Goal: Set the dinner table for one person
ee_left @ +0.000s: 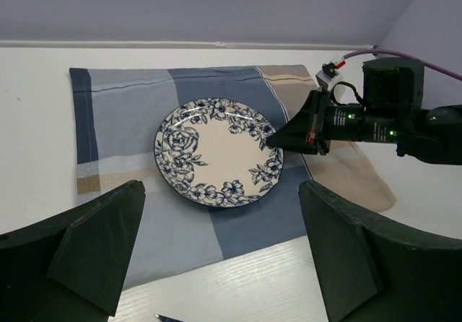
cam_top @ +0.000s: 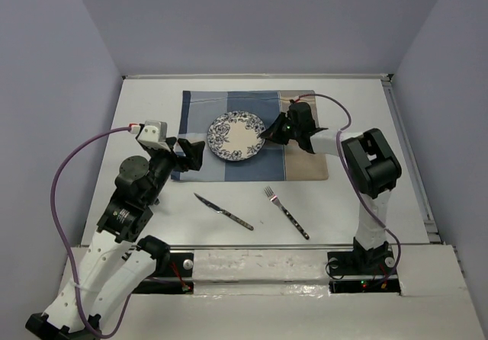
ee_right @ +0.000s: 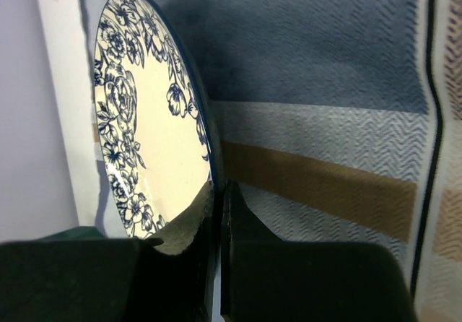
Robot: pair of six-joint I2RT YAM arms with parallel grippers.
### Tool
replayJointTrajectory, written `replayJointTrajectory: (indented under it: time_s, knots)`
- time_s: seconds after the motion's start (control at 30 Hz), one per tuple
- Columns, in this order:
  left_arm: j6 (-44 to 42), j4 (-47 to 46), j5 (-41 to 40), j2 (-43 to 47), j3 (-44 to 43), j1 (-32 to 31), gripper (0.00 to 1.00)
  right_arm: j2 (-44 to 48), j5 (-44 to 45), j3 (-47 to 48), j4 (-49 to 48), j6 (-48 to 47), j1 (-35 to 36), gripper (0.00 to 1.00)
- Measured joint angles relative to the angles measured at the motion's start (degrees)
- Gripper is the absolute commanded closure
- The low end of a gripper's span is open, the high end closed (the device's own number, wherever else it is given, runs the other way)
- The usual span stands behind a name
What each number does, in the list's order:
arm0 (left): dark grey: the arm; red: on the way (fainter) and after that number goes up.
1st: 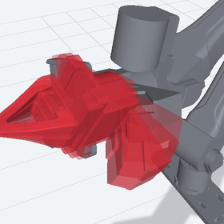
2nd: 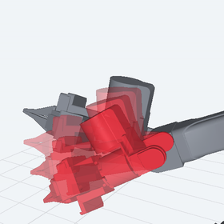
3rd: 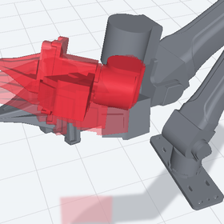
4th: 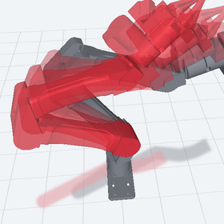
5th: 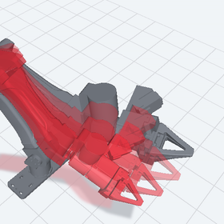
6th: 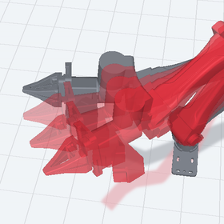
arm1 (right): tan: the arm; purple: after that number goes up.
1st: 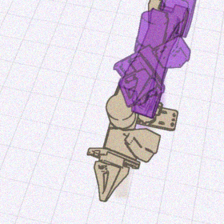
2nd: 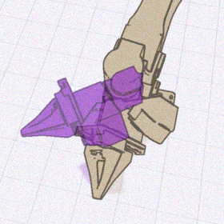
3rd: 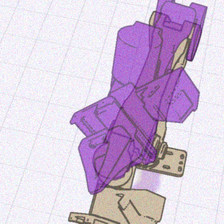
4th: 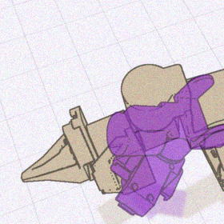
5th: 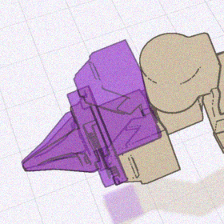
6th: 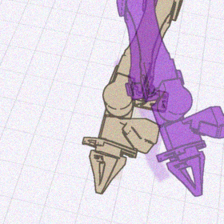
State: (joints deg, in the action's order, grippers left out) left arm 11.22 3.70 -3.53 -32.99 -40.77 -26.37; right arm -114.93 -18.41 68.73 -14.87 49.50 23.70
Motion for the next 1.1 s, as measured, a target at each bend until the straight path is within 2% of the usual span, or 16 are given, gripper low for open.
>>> replayJointTrajectory:
  time_s: [0.03,0.07,0.17,0.27,0.33,0.47,0.67,0.87,0.97,1.1]
  knots:
    - [0.0,0.0,0.0,0.0,0.0,0.1,0.01,-0.5,0.1,0.0,0.1,0.0,0.0,0.96]
    - [0.0,0.0,0.0,0.0,0.0,0.2,0.01,-1.1,0.4,0.0,0.4,-0.2,0.0,0.81]
    - [0.0,0.0,0.0,0.0,0.0,0.2,0.01,-2.1,0.4,0.1,1.0,-0.1,0.0,0.51]
    - [0.0,0.0,0.0,0.0,0.0,0.3,0.01,-2.1,0.6,1.2,2.0,-1.3,0.2,0.32]
    - [0.0,0.0,0.0,0.0,0.0,0.5,0.01,-2.0,1.6,2.1,3.0,-2.5,0.4,0.24]
    - [0.0,0.0,0.0,0.0,0.0,1.0,0.01,0.5,3.8,2.7,6.3,-5.9,0.8,0.17]
    - [0.9,0.1,-2.8,0.9,0.0,2.2,0.01,8.5,7.5,4.2,12.3,-12.9,3.7,0.16]
    - [2.8,1.9,-9.1,3.6,-2.8,3.2,0.01,11.0,8.2,11.3,13.3,-18.4,17.0,0.16]
    - [3.1,2.2,-12.2,6.5,-6.3,3.2,0.01,8.2,7.8,17.5,13.3,-20.4,26.9,0.16]
    - [3.0,1.5,-15.8,10.9,-10.8,3.2,0.01,2.1,7.4,25.5,13.5,-21.7,35.7,0.16]
